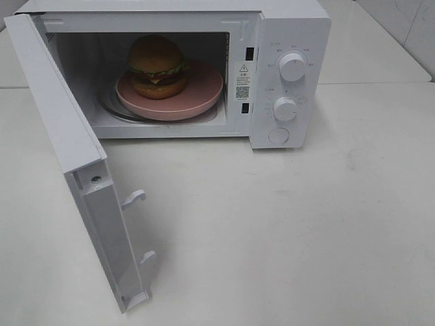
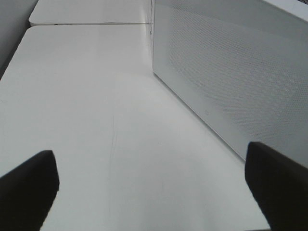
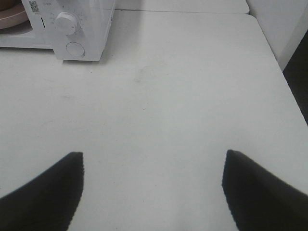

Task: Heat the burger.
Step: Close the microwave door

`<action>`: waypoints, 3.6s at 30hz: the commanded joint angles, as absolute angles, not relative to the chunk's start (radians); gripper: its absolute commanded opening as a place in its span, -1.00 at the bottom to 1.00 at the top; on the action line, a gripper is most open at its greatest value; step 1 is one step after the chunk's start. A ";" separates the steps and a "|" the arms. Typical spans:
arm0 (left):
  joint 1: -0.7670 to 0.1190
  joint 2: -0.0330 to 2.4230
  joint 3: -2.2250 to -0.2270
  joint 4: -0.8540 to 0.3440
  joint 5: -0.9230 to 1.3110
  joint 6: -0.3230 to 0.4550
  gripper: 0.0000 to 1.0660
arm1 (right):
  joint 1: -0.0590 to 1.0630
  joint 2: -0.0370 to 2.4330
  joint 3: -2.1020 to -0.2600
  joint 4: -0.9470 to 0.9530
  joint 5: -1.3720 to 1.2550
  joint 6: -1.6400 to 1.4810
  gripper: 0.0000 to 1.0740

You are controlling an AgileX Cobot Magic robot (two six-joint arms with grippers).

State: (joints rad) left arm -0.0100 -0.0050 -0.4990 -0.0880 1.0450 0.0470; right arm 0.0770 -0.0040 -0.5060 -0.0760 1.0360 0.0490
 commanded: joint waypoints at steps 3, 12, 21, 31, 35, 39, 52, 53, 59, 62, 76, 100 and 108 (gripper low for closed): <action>-0.013 -0.025 -0.497 -0.088 1.037 0.046 0.89 | 0.069 -0.031 -0.506 -0.076 1.036 0.054 0.42; -0.013 -0.025 -0.502 -0.074 1.033 0.035 0.89 | 0.069 -0.031 -0.506 -0.076 1.036 0.054 0.42; -0.013 0.085 -0.555 -0.073 0.921 0.041 0.60 | 0.069 -0.031 -0.506 -0.076 1.036 0.054 0.42; -0.013 0.330 -0.554 -0.070 0.760 0.043 -0.71 | 0.069 -0.031 -0.506 -0.076 1.036 0.054 0.42; -0.013 0.402 -0.554 -0.070 0.700 0.044 -1.00 | 0.069 -0.031 -0.506 -0.076 1.036 0.054 0.42; -0.013 0.521 -0.554 -0.074 0.576 0.070 -1.00 | 0.069 -0.031 -0.506 -0.076 1.036 0.054 0.42; -0.013 0.733 -0.470 -0.180 0.224 0.213 -1.00 | 0.069 -0.031 -0.506 -0.076 1.036 0.054 0.42; -0.013 0.752 -0.411 -0.206 0.124 0.242 -1.00 | 0.069 -0.031 -0.506 -0.076 1.036 0.054 0.42; -0.013 0.766 -0.290 -0.205 -0.150 0.264 -1.00 | 0.069 -0.031 -0.506 -0.076 1.036 0.054 0.42; -0.013 0.766 -0.215 -0.176 -0.350 0.245 -1.00 | 0.069 -0.031 -0.506 -0.076 1.036 0.054 0.42; -0.013 0.866 -0.156 -0.059 -0.432 0.128 -1.00 | 0.069 -0.031 -0.506 -0.076 1.036 0.054 0.42; -0.067 1.417 -0.221 0.468 -0.942 -0.196 -1.00 | 0.069 -0.031 -0.506 -0.076 1.036 0.054 0.42; -0.258 1.532 -0.272 0.308 -0.946 -0.101 -1.00 | 0.069 -0.031 -0.506 -0.076 1.036 0.054 0.42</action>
